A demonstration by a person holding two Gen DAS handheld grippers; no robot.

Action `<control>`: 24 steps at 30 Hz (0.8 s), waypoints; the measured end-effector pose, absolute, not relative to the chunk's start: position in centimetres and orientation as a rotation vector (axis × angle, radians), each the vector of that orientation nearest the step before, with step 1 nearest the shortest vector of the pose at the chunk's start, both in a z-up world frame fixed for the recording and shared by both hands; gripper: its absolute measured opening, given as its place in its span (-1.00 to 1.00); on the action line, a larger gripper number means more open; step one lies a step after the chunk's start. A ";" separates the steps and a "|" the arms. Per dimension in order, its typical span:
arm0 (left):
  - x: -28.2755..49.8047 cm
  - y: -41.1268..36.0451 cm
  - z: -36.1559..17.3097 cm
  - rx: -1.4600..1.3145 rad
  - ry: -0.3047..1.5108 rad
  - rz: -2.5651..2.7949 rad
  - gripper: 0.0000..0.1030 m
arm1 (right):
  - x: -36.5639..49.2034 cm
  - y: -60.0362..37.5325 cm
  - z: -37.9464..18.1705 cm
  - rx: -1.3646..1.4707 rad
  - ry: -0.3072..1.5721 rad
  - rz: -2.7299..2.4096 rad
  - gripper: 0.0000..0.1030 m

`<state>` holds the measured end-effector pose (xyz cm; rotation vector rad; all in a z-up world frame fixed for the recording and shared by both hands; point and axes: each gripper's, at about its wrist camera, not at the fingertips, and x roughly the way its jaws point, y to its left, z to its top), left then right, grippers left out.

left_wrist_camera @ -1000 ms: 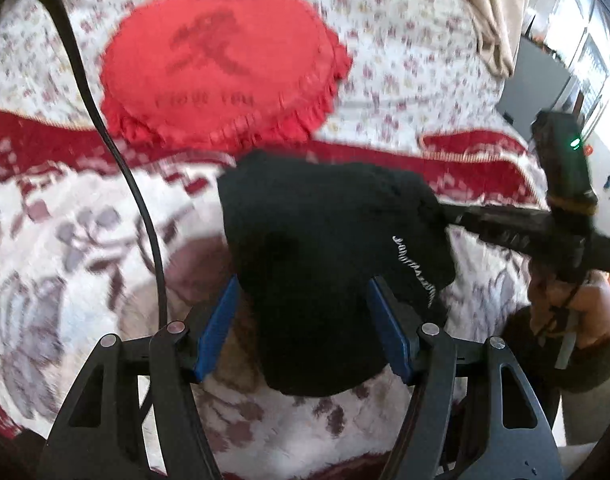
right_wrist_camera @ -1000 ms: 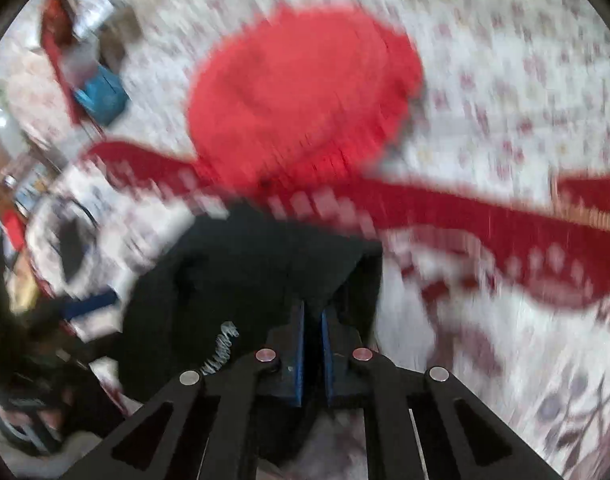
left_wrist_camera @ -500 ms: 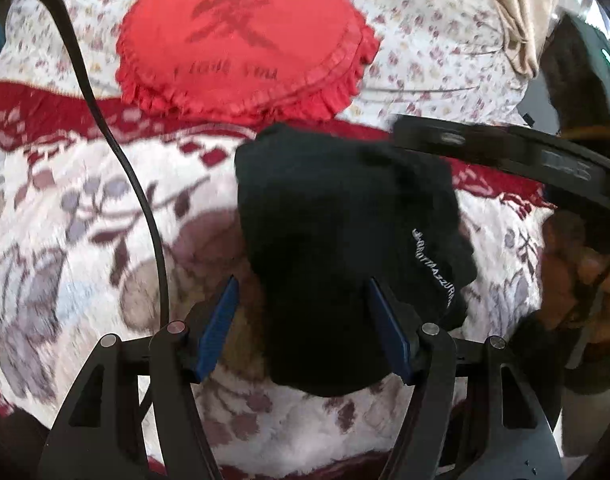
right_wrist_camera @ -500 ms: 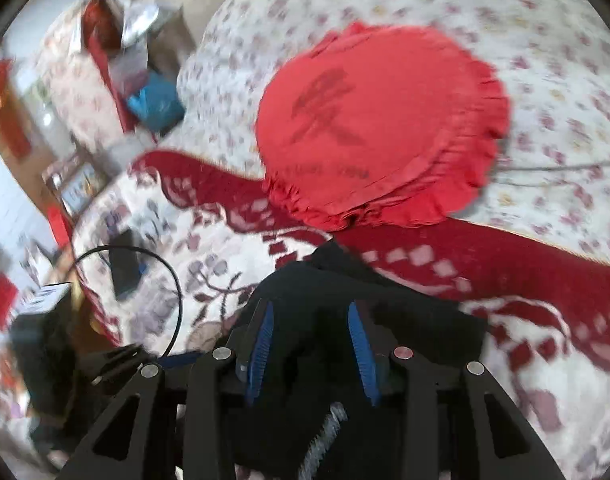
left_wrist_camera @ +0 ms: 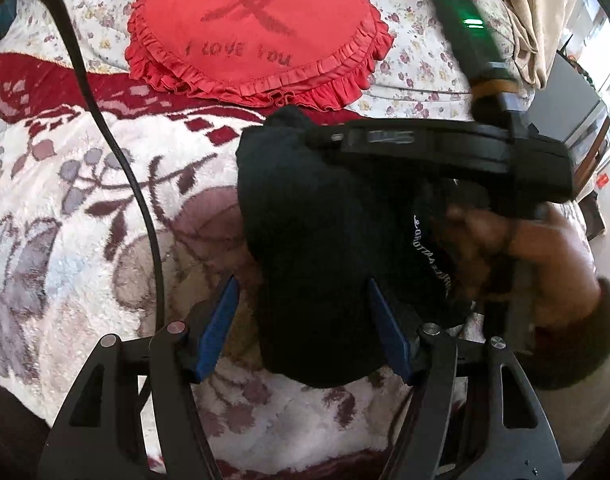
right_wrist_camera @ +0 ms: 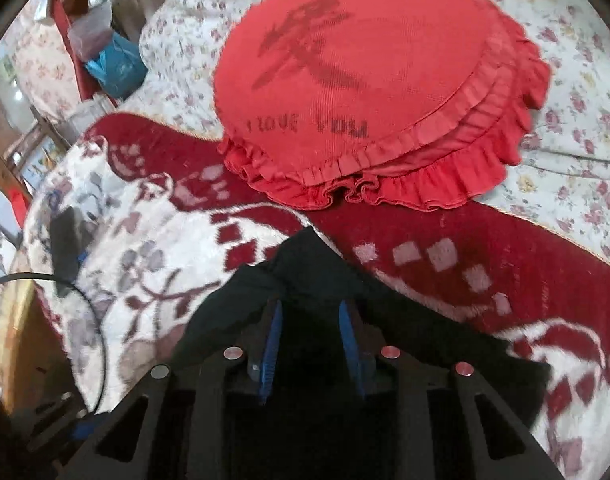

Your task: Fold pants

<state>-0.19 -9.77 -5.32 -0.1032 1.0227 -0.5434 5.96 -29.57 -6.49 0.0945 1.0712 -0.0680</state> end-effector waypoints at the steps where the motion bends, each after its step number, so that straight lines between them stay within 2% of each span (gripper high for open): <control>1: -0.3 -9.7 -5.0 -0.100 1.016 -0.538 0.29 | 5.2 -29.4 -5.7 0.105 1.060 -0.062 -0.45; 9: -0.8 -9.7 -3.9 -0.066 0.987 -0.502 0.29 | -1.5 -28.4 -2.6 0.070 1.029 -0.085 -0.39; 16: -1.1 -10.3 -1.6 -0.013 0.907 -0.481 0.29 | -5.1 -29.7 -4.1 0.106 1.066 -0.138 -0.37; 24: -0.3 -10.6 -2.1 0.006 0.920 -0.450 0.29 | -7.6 -29.5 -5.1 0.123 1.072 -0.129 -0.36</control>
